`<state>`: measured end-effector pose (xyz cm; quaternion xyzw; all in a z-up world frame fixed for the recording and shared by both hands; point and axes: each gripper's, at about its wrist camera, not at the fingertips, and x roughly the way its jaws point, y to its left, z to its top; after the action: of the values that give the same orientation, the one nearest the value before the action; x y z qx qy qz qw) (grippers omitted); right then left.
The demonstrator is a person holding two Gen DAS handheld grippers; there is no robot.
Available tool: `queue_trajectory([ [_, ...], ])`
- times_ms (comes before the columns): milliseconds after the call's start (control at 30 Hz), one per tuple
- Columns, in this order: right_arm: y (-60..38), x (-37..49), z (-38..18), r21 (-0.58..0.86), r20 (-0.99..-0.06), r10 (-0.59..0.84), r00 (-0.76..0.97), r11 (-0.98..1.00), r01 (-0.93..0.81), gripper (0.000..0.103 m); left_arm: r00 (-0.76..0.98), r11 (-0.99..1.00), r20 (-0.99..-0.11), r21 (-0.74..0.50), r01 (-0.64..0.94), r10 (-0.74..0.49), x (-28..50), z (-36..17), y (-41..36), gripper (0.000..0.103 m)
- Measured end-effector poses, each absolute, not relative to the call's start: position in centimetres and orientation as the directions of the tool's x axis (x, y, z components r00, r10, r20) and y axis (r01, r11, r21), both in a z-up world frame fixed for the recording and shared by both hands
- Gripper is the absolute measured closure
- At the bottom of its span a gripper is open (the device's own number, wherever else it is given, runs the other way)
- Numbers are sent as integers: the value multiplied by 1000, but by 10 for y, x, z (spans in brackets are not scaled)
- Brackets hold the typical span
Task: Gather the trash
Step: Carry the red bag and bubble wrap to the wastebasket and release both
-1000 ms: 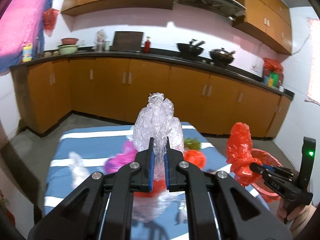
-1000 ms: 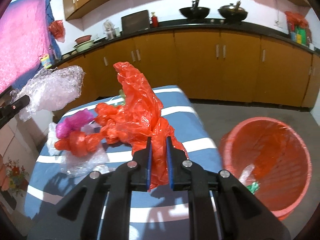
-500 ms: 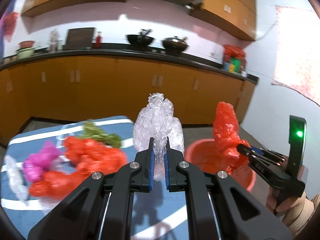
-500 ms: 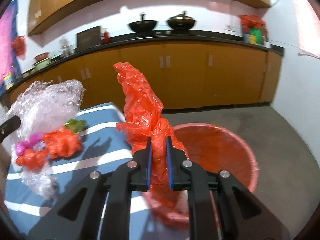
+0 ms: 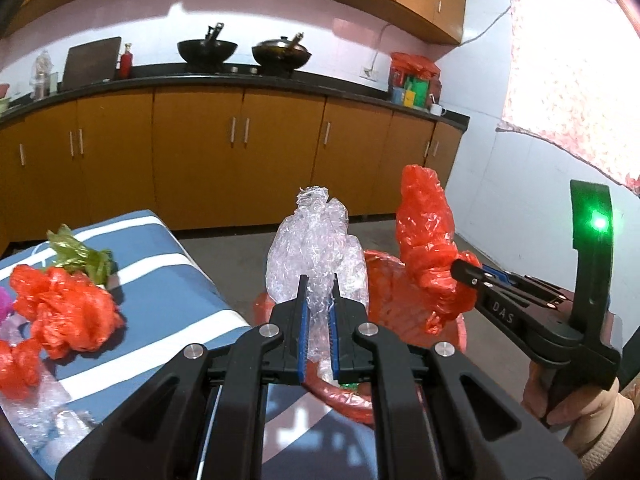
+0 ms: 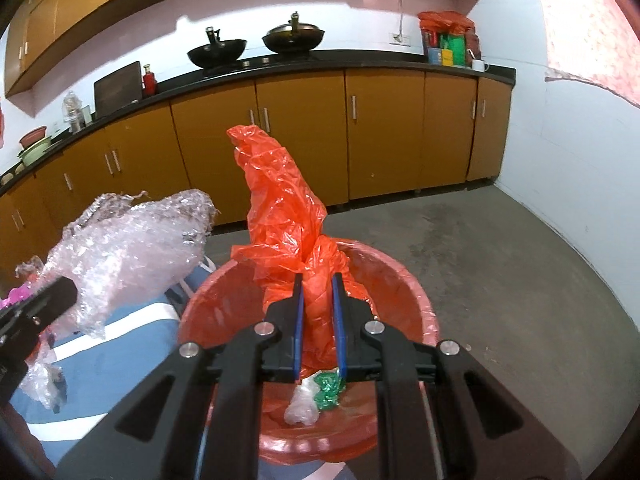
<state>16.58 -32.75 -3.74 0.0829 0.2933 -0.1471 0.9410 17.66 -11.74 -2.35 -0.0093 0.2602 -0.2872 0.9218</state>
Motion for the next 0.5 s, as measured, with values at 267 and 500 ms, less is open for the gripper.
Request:
queue_trajectory([
  [267, -342, 171, -48, 72, -592, -238, 770, 936, 346, 89, 664, 825, -521, -159, 542, -536, 189, -41, -141, 95],
  [500, -350, 186, -55, 81, -613, -235, 755, 931, 355, 89, 630, 807, -551, -148, 572, -548, 198, -48, -161, 95],
])
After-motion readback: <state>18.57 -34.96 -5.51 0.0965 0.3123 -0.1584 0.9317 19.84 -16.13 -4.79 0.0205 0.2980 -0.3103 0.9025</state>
